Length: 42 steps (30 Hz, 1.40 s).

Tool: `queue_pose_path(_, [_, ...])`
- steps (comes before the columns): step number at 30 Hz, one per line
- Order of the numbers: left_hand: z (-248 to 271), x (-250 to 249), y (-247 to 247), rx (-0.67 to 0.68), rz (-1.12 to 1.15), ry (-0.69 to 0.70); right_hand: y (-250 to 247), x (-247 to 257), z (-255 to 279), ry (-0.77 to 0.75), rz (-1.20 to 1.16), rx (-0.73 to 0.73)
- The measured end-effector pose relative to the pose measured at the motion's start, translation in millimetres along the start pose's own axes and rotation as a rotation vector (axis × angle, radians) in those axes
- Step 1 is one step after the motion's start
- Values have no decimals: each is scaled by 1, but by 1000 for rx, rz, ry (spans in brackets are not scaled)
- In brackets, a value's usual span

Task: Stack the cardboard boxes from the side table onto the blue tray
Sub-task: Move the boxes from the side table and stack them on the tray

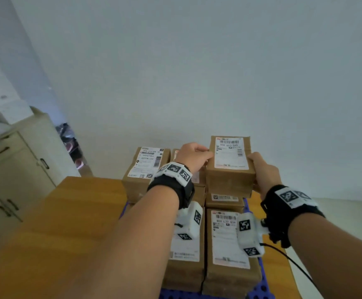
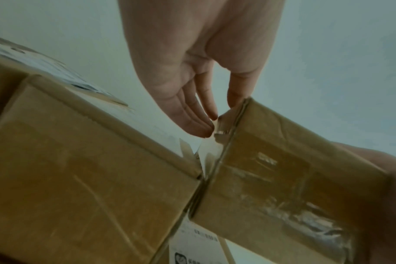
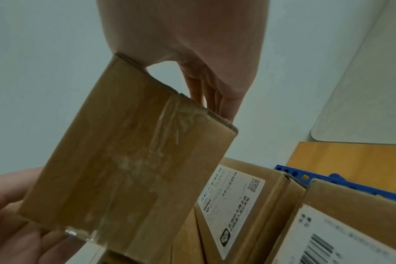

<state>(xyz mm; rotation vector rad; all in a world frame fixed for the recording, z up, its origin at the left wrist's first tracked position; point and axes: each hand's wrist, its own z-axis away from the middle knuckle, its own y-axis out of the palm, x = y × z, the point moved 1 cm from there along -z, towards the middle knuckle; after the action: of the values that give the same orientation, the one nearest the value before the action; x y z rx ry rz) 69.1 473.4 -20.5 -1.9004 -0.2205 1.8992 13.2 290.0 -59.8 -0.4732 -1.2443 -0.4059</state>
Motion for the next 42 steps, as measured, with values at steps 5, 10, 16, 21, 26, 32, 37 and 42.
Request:
queue_pose_path(5, [-11, 8, 0, -10, -143, 49, 3, -7, -3, 43, 20, -40])
queue_pose_path(10, [-19, 15, -2, 9, -306, 89, 10, -15, -13, 85, 5, 13])
queue_pose_path(16, [-25, 20, -3, 23, -363, 114, 10, -20, -20, 111, 8, 50])
queue_pose_path(21, [-29, 21, 2, 73, -411, 99, 10, -22, -23, 165, 18, 79])
queue_pose_path(26, [-32, 22, 4, 70, -431, 94, 11, -21, -24, 182, 42, 99])
queue_pose_path(32, [-38, 22, 3, 79, -428, 83, 12, -20, -24, 170, 104, 97])
queue_pose_path(37, [-39, 24, 4, 76, -436, 95, 14, -18, -21, 165, 191, 110])
queue_pose_path(42, [-39, 25, 7, 66, -447, 103, 15, -15, -19, 173, 217, 117])
